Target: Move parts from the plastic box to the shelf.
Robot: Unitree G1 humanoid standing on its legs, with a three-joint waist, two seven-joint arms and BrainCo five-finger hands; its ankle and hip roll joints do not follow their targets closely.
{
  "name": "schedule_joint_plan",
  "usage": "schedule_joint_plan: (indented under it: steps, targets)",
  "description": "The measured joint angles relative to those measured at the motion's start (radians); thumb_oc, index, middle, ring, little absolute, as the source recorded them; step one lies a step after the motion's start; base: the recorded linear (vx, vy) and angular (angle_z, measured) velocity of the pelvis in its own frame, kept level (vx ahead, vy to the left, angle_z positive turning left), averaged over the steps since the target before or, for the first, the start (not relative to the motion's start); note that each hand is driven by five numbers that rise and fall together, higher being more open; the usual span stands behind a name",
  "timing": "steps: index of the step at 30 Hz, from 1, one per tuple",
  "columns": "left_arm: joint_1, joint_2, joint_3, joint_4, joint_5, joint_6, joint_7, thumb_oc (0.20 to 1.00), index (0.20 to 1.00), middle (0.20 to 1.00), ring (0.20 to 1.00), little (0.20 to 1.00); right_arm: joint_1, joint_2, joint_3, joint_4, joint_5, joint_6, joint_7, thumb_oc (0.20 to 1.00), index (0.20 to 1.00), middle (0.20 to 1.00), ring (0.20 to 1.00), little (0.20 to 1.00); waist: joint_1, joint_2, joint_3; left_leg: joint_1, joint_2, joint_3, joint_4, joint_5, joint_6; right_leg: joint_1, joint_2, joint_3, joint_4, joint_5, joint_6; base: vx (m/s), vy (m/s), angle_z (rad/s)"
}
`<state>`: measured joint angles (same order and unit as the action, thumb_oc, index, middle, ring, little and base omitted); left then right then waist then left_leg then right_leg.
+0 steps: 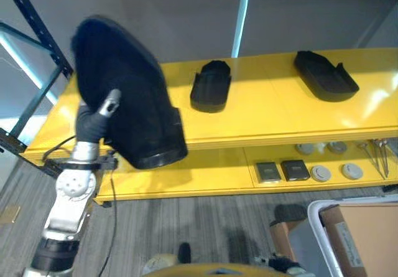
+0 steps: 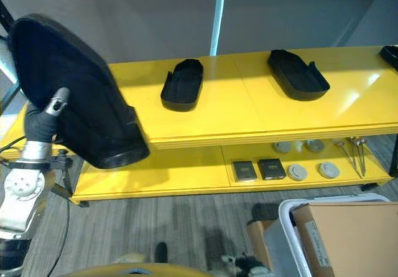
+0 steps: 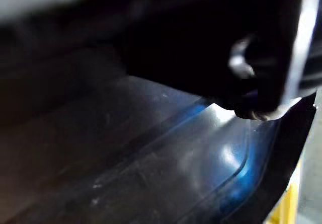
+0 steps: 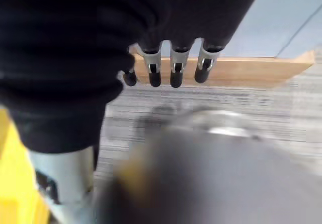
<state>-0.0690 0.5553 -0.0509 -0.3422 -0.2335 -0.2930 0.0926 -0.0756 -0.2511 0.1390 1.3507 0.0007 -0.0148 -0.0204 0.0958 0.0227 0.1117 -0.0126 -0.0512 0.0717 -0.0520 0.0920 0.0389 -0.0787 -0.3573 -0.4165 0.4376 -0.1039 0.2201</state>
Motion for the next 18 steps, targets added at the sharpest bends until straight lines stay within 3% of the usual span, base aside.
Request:
schedule_joint_plan:
  steps: [1,2,3,4,5,6,7,8,9,10,11,12,13,17,18]
  targets:
    - [-0.008,0.007,0.0,0.024,0.0,0.003,-0.01,0.2,0.2,0.2,0.2,0.2,-0.003,0.029,0.022,-0.01,-0.004,-0.005,0.0,1.0,1.0,1.0,1.0,1.0,-0.008,-0.025,0.014,-0.004,0.005,-0.016,-0.007,0.005,0.002,-0.027,0.064,0.001,-0.01,-0.04,-0.058,0.18,-0.095,0.13]
    - [-0.011,0.008,-0.005,0.05,0.0,0.01,-0.014,0.2,0.2,0.2,0.2,0.2,-0.007,0.04,0.04,-0.022,-0.004,-0.008,0.002,1.0,1.0,1.0,1.0,1.0,-0.023,-0.028,0.021,-0.014,0.009,-0.042,-0.008,0.012,0.002,-0.041,0.132,0.032,-0.041,-0.063,-0.099,0.2,-0.099,0.6]
    - [-0.015,0.004,-0.009,0.07,0.0,0.022,-0.014,0.2,0.2,0.2,0.2,0.2,-0.005,0.042,0.039,-0.034,-0.007,-0.008,0.016,1.0,1.0,1.0,1.0,1.0,-0.032,-0.045,0.024,-0.024,0.011,-0.066,-0.007,0.016,-0.003,-0.048,0.204,0.062,-0.085,-0.072,-0.12,0.21,-0.105,0.9]
    - [-0.009,-0.001,-0.009,0.084,-0.001,0.029,-0.013,0.2,0.2,0.2,0.2,0.2,-0.001,0.045,0.038,-0.039,-0.005,-0.005,0.019,1.0,1.0,1.0,1.0,1.0,-0.043,-0.057,0.024,-0.049,0.006,-0.078,0.003,0.013,-0.009,-0.041,0.263,0.115,-0.135,-0.06,-0.166,0.18,-0.078,1.04]
    - [0.011,-0.011,-0.009,0.079,-0.001,0.035,-0.013,0.2,0.2,0.2,0.2,0.2,0.002,0.043,0.033,-0.037,-0.004,0.001,0.019,1.0,1.0,1.0,1.0,1.0,-0.042,-0.054,0.024,-0.046,0.009,-0.09,0.012,0.001,-0.023,-0.024,0.283,0.128,-0.167,-0.051,-0.193,0.13,-0.059,0.71]
    - [0.055,-0.007,0.002,0.054,-0.002,0.035,-0.011,0.2,0.2,0.2,0.2,0.2,-0.003,0.039,0.037,-0.022,-0.005,0.01,0.019,1.0,1.0,1.0,1.0,1.0,-0.003,-0.047,0.03,-0.072,0.017,-0.088,0.066,-0.047,-0.073,-0.028,0.29,0.124,-0.18,-0.06,-0.206,0.07,-0.017,0.39]
    - [0.074,-0.006,0.013,0.038,-0.008,0.034,-0.008,0.2,0.2,0.2,0.2,0.2,-0.019,0.032,0.043,-0.015,-0.007,0.012,0.02,1.0,1.0,1.0,1.0,1.0,0.024,-0.026,0.039,-0.12,0.04,-0.063,0.156,-0.032,-0.131,-0.032,0.295,0.106,-0.17,-0.073,-0.229,0.02,-0.01,0.07]
    - [0.071,-0.004,0.013,0.04,-0.021,0.03,-0.005,0.2,0.2,0.2,0.2,0.2,-0.041,0.028,0.043,0.0,-0.008,0.012,0.019,1.0,1.0,1.0,1.0,1.0,0.051,-0.039,0.059,-0.19,0.034,-0.051,0.293,-0.036,-0.187,-0.036,0.272,0.09,-0.157,-0.07,-0.248,0.06,0.012,0.12]
    - [0.074,-0.006,0.01,0.044,-0.023,0.032,-0.002,0.2,0.2,0.2,0.2,0.2,-0.05,0.022,0.039,0.002,-0.008,0.013,0.019,1.0,1.0,1.0,1.0,1.0,0.067,-0.045,0.078,-0.241,0.023,-0.035,0.375,0.0,-0.228,-0.038,0.251,0.091,-0.156,-0.067,-0.255,0.12,0.037,0.18]
    - [0.081,-0.009,0.005,0.049,-0.022,0.035,0.0,0.2,0.2,0.2,0.2,0.2,-0.054,0.014,0.035,0.001,-0.008,0.015,0.017,1.0,1.0,1.0,1.0,1.0,0.074,-0.051,0.084,-0.291,0.018,-0.02,0.434,0.014,-0.249,-0.027,0.229,0.072,-0.175,-0.049,-0.265,0.2,0.117,0.3]
    - [0.09,-0.008,0.004,0.052,-0.021,0.037,0.0,0.2,0.2,0.2,0.2,0.2,-0.055,0.004,0.016,0.0,-0.007,0.013,0.016,1.0,1.0,1.0,1.0,1.0,0.069,-0.044,0.082,-0.308,0.037,-0.003,0.45,-0.014,-0.211,0.004,0.223,0.038,-0.223,-0.029,-0.258,0.21,0.183,0.5]
    - [0.094,-0.006,0.008,0.052,-0.022,0.037,0.0,0.2,0.2,0.2,0.2,0.2,-0.061,-0.002,-0.009,-0.003,-0.005,0.013,0.009,1.0,1.0,1.0,1.0,1.0,0.061,-0.041,0.083,-0.294,0.104,0.053,0.414,-0.034,-0.175,0.055,0.226,-0.01,-0.29,-0.005,-0.249,0.22,0.278,0.45]
    - [0.097,-0.011,0.019,0.051,-0.023,0.035,0.003,0.2,0.2,0.2,0.2,0.2,-0.062,-0.005,-0.041,-0.005,0.008,0.015,-0.004,1.0,1.0,1.0,1.0,1.0,0.055,-0.04,0.081,-0.213,0.202,0.101,0.283,-0.051,-0.148,0.1,0.239,-0.007,-0.333,0.018,-0.222,0.25,0.312,0.24]
    - [0.095,-0.051,0.04,0.09,-0.022,0.024,0.011,0.2,0.2,0.2,0.2,0.2,-0.037,-0.038,-0.042,-0.051,0.074,0.0,-0.01,1.0,1.0,1.0,1.0,1.0,0.007,0.017,0.034,-0.118,0.363,0.066,0.027,-0.024,-0.198,0.106,0.27,-0.008,-0.364,0.049,-0.206,0.2,0.384,-0.02]
    - [0.09,-0.048,0.048,0.088,-0.014,0.025,0.011,0.2,0.2,0.2,0.2,0.2,-0.039,-0.044,-0.014,-0.058,0.074,-0.002,-0.01,1.0,1.0,1.0,1.0,1.0,-0.02,0.035,0.025,-0.117,0.431,0.079,-0.037,-0.01,-0.222,0.107,0.279,-0.021,-0.366,0.052,-0.203,0.21,0.412,0.19]
